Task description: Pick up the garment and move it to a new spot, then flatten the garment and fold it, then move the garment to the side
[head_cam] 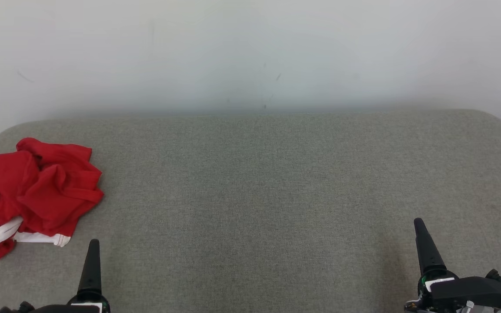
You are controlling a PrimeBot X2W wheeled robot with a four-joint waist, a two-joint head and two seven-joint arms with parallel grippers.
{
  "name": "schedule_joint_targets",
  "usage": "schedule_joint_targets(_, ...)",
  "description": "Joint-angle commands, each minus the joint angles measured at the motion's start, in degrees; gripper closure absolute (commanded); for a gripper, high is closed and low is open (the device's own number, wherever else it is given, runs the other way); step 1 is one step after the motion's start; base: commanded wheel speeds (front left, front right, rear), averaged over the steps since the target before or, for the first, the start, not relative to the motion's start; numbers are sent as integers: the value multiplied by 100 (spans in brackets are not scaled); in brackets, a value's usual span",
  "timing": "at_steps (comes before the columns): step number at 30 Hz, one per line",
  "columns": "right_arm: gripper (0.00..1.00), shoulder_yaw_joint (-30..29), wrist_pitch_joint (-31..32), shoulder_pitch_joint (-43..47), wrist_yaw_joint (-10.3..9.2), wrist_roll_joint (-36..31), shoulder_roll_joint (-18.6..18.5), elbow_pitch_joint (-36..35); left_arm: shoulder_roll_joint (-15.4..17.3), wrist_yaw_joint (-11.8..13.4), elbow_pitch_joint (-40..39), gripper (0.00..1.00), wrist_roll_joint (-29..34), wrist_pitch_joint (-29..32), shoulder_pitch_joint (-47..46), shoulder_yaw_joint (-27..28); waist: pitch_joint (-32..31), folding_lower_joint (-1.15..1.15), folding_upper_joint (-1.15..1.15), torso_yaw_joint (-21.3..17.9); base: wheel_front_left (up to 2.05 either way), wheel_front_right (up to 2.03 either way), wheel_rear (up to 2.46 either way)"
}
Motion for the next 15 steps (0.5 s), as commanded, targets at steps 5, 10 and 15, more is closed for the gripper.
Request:
schedule_joint_targets(5, 0, 77, -168, -28, 24, -729, -16, -161, 35, 141, -300, 0, 912, -157, 52, -124, -7, -1, 0, 9, 0, 0, 0)
schedule_joint_targets(10, 0, 131, -278, -22, 25, -1391, -16, -188, 37, 299, -409, 0, 1577, -264, 103, -175, -16, -1, 0, 9, 0, 0, 0)
schedule_joint_targets(15, 0, 185, -383, -8, 27, -2102, -16, -181, 59, 426, -451, 0, 2305, -366, 193, -190, -35, -1, 0, 10, 0, 0, 0)
